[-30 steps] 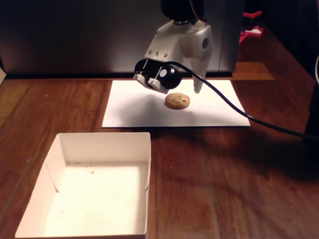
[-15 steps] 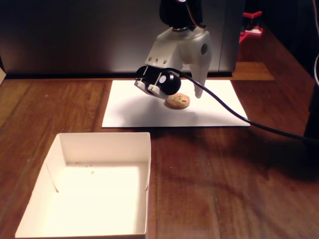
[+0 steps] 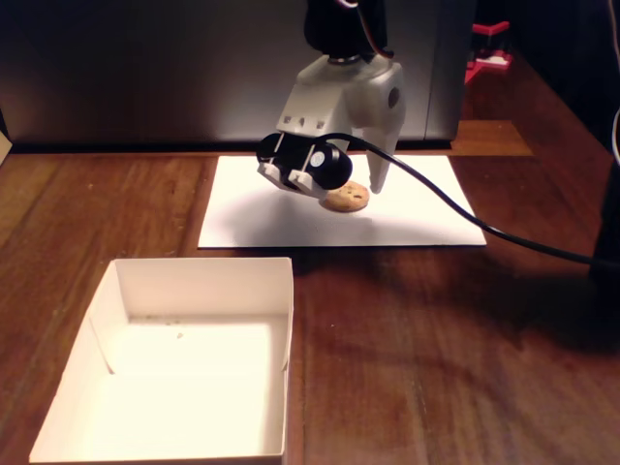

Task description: Grasp a mini cookies block and put it in the white box.

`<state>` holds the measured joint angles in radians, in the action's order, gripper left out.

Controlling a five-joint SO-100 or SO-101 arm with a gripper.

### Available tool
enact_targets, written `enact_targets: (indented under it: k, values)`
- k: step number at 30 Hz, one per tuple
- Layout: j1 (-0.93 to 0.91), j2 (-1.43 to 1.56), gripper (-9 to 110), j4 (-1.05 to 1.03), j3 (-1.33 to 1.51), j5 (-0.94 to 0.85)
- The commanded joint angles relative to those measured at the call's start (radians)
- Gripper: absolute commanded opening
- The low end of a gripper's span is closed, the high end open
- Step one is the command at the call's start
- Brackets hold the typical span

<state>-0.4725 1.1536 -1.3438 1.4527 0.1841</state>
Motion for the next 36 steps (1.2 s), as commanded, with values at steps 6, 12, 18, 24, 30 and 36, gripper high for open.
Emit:
enact_targets:
  k: [6,12,18,24,30,36]
  values:
    - [0.018,0.020,52,-0.054,-0.071,0.060]
    - [0.031,0.020,52,-0.094,-0.083,0.152]
    - [0.035,0.021,52,-0.106,-0.086,0.196]
    - [0.034,0.008,52,-0.110,-0.086,0.215]
    - [0.041,-0.017,52,-0.077,-0.084,0.187]
    - [0.048,-0.031,52,-0.057,-0.083,0.160]
